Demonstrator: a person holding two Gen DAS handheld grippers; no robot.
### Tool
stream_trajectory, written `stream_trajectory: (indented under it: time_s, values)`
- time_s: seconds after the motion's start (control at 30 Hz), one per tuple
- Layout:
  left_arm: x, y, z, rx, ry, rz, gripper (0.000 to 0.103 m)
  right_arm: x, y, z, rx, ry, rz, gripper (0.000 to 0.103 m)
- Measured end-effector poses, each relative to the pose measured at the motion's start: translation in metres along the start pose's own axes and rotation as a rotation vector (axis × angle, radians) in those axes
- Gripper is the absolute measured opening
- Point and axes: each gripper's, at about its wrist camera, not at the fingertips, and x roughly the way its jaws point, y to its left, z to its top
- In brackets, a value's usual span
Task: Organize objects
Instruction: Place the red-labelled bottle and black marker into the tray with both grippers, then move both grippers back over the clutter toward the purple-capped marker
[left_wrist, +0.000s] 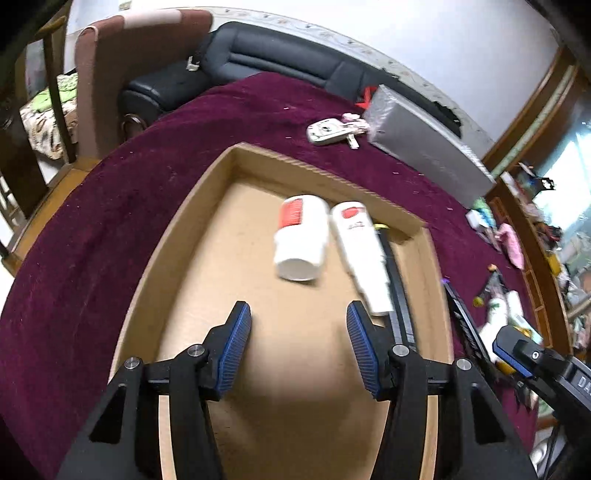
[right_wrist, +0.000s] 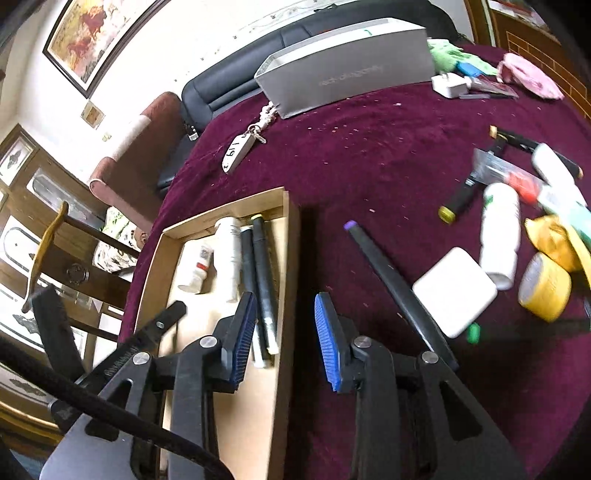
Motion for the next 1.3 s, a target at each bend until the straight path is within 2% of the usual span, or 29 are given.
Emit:
stream_trajectory:
  time_s: [0.27, 0.33, 0.4, 0.47, 0.57, 0.67, 0.8, 1.0, 1.13, 1.3]
  values:
    - [-0.026, -0.009, -0.006, 0.024, -0.03, -0.124, 0.048, -0.049, -0.039, -0.022, 0.034, -0.06, -0.012, 0.032]
    - [-0.036, -0.014, -0.007, 0.025, -0.035, -0.161, 0.049, -0.063, -0.052, -0.028, 0.044, -0.085, -0.028, 0.034]
    - [-0.046, -0.023, -0.008, 0.027, -0.04, -0.2, 0.052, -0.074, -0.064, -0.031, 0.059, -0.108, -0.038, 0.04]
    - [-0.055, -0.034, -0.014, 0.04, -0.042, -0.23, 0.053, -0.083, -0.076, -0.032, 0.072, -0.129, -0.048, 0.041]
    - [-0.062, -0.053, -0.024, 0.063, -0.03, -0.273, 0.053, -0.098, -0.094, -0.038, 0.093, -0.162, -0.061, 0.041]
    - [-0.063, -0.073, -0.036, 0.087, -0.002, -0.303, 0.053, -0.108, -0.108, -0.043, 0.119, -0.181, -0.067, 0.046]
    - [-0.058, -0.101, -0.047, 0.123, 0.038, -0.327, 0.053, -0.115, -0.129, -0.052, 0.149, -0.183, -0.074, 0.046]
    - [-0.037, -0.136, -0.054, 0.142, 0.086, -0.297, 0.053, -0.119, -0.152, -0.064, 0.188, -0.188, -0.077, 0.046]
    - [-0.015, -0.153, -0.05, 0.12, 0.108, -0.268, 0.053, -0.117, -0.161, -0.067, 0.19, -0.193, -0.085, 0.047]
    - [0.018, -0.175, -0.041, 0.134, 0.109, -0.138, 0.053, -0.112, -0.166, -0.069, 0.159, -0.207, -0.086, 0.047]
